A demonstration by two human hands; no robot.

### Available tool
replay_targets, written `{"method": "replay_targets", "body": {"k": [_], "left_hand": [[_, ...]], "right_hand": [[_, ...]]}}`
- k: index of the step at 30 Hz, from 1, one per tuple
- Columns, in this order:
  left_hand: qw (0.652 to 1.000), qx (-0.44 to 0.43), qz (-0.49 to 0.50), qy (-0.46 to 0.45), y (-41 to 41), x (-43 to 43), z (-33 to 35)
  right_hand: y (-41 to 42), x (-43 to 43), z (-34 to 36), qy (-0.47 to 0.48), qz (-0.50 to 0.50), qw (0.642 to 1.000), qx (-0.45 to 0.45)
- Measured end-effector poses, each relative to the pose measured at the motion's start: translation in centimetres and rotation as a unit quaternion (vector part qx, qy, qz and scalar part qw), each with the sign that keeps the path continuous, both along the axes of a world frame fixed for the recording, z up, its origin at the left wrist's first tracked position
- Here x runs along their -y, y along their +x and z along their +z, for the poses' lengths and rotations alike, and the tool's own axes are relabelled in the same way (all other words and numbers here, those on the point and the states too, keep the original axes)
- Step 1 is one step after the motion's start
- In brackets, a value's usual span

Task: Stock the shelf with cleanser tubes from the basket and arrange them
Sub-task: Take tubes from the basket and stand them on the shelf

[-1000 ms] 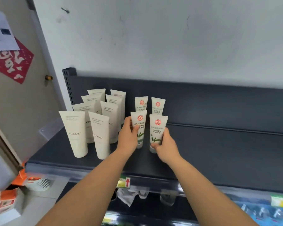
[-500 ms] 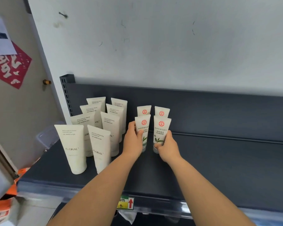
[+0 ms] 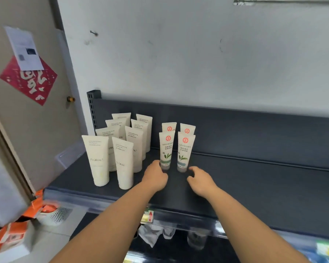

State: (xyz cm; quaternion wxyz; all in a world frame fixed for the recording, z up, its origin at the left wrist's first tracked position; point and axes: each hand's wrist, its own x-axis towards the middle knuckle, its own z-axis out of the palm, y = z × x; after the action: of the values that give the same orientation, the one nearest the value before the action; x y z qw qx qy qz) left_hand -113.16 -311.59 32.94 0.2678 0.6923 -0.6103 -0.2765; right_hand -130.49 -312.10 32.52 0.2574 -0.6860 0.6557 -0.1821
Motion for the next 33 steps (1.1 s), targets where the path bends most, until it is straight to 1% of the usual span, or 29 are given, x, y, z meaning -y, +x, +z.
{"method": "replay_targets", "body": {"k": [3,5,6,8,13,17,21,26,29,33], "left_hand": [[0.989,0.133,-0.062,0.028,0.2,-2.3,-0.1],[0.972,0.221,-0.07,0.034,0.4,-4.2,-0.2],[0.966,0.248,-0.069,0.029,0.5,-5.1,-0.3],[0.959,0.276,-0.061,0.021,0.7,-7.1,-0.6],[0.955,0.293,-0.034,0.019,2.0,-12.0,-0.7],[0.954,0.3,0.013,0.027,4.7,-15.6,-0.5],[0.95,0.302,0.063,0.051,9.1,-19.8,-0.2],[0.948,0.282,0.145,0.04,14.6,-25.1,-0.2],[0.942,0.286,0.169,0.05,18.4,-28.0,-0.9],[0.932,0.288,0.207,0.074,23.7,-32.9,-1.4]], "right_hand": [[-0.7,-1.5,0.3,0.001,0.075,0.994,-0.075],[-0.9,-2.7,0.6,-0.013,0.122,0.986,-0.111],[-0.9,-3.3,0.7,-0.023,0.143,0.982,-0.125],[-0.7,-4.5,0.9,-0.04,0.179,0.972,-0.147],[1.3,-6.9,1.1,-0.056,0.252,0.953,-0.158],[4.7,-8.6,1.4,-0.084,0.306,0.933,-0.168],[9.5,-10.8,1.8,-0.129,0.358,0.909,-0.168],[16.1,-14.1,1.7,-0.161,0.409,0.884,-0.16],[20.3,-16.3,1.6,-0.171,0.433,0.87,-0.162],[26.3,-19.6,1.0,-0.197,0.466,0.851,-0.142]]}}
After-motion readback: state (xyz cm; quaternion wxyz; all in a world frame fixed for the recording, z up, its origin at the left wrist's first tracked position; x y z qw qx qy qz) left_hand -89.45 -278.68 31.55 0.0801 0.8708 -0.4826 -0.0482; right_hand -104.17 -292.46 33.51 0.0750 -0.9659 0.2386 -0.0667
